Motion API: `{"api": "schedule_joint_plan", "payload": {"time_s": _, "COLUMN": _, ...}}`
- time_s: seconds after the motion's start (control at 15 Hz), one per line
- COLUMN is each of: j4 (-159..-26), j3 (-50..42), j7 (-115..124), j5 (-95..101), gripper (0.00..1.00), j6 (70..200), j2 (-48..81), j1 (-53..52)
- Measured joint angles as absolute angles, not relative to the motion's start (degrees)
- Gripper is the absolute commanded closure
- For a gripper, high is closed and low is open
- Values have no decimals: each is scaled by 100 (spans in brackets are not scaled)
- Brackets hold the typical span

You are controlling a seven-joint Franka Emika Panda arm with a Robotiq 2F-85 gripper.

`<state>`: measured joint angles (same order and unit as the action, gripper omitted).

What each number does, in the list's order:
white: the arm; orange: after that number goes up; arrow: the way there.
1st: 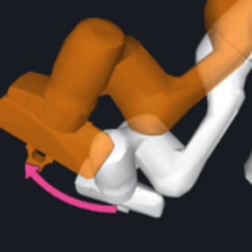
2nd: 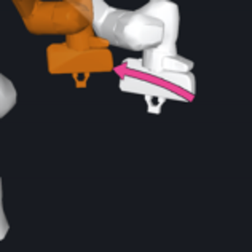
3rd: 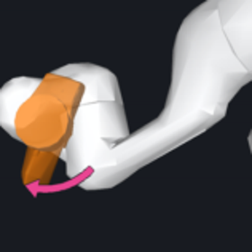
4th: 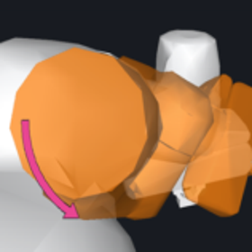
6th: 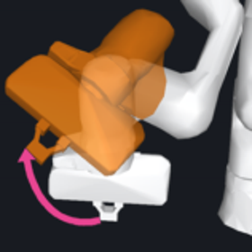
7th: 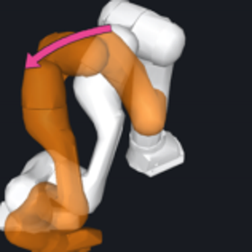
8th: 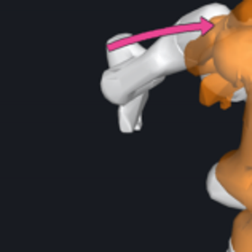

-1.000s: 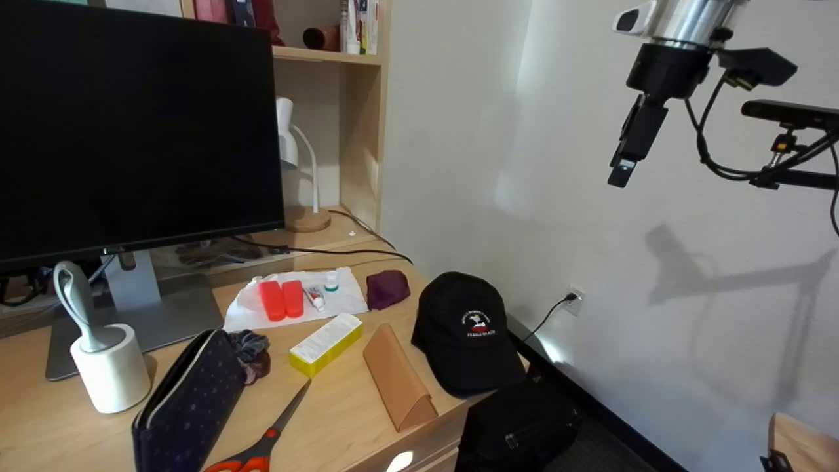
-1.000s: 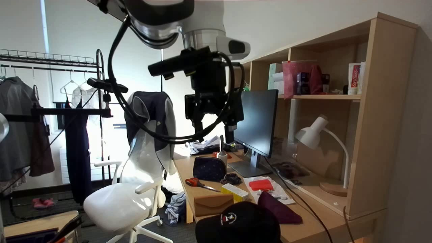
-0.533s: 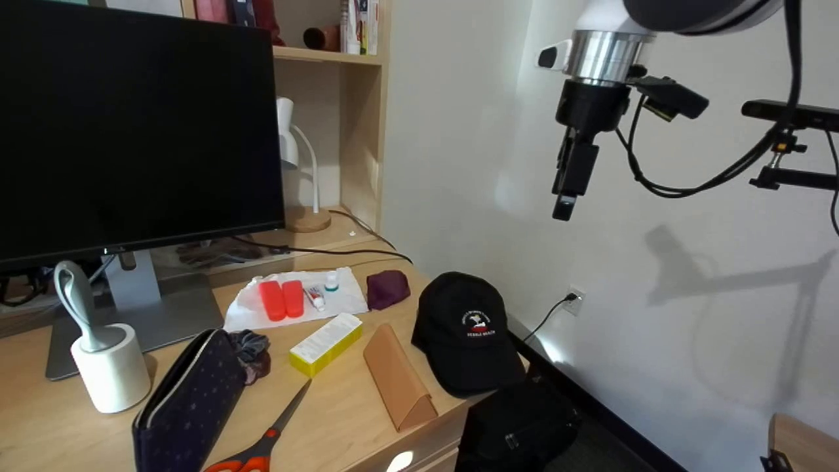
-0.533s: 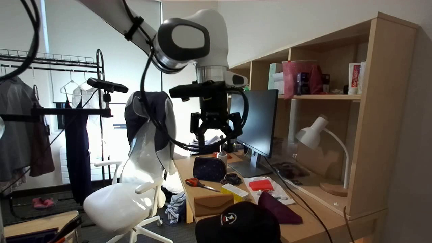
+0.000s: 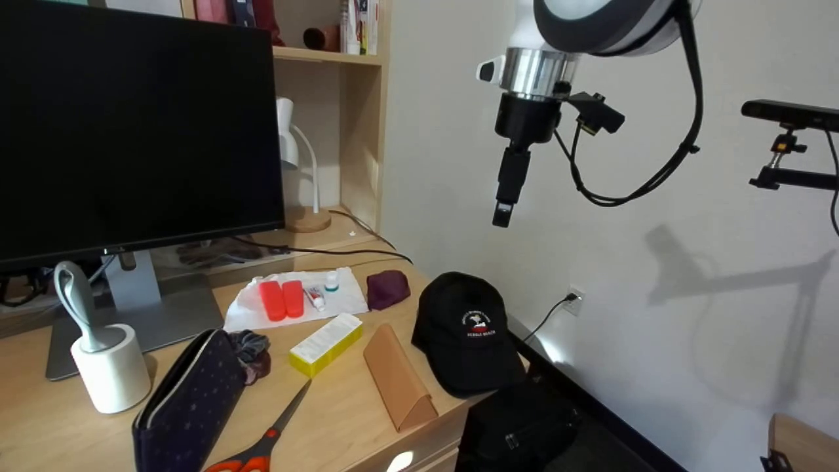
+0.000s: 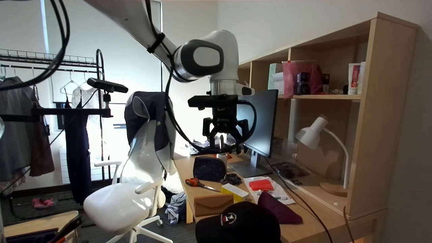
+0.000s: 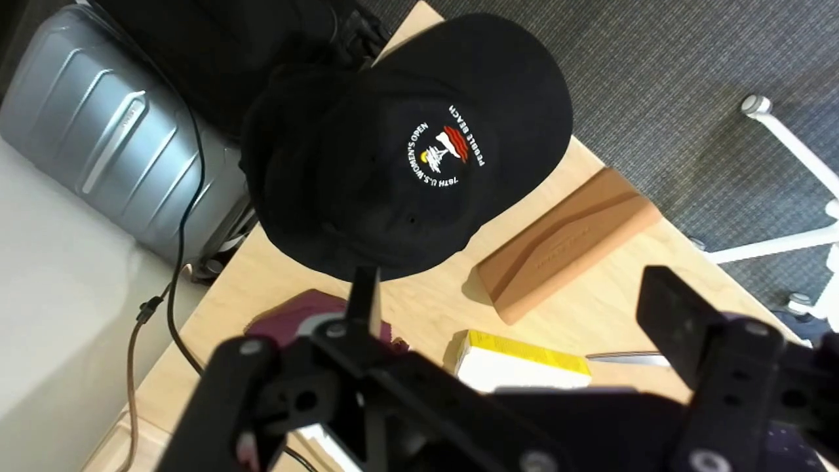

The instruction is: Move the brown case backward

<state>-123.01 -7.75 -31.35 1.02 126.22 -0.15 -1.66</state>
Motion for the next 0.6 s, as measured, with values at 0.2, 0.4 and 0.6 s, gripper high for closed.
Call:
{"api": "schedule_joint_plan", "payload": {"time_s": 0.2, "j4": -12298, "j3": -775, "j7": -3135, "j5": 97, "gripper": 0, "j6": 12622, "j2": -14, "j1": -160}}
{"api": "schedule_joint_plan", "payload": {"time_s": 0.4, "j4": -12299, "j3": -756, "j7": -3135, "j5": 96, "gripper": 0, "j6": 12622, "j2": -13, "j1": -151}}
{"api": "schedule_joint_plan", "payload": {"time_s": 0.6, "j4": -12314, "j3": -617, "j7": -2826, "j5": -328, "gripper": 0, "j6": 12693, "j2": 74, "j1": -135}}
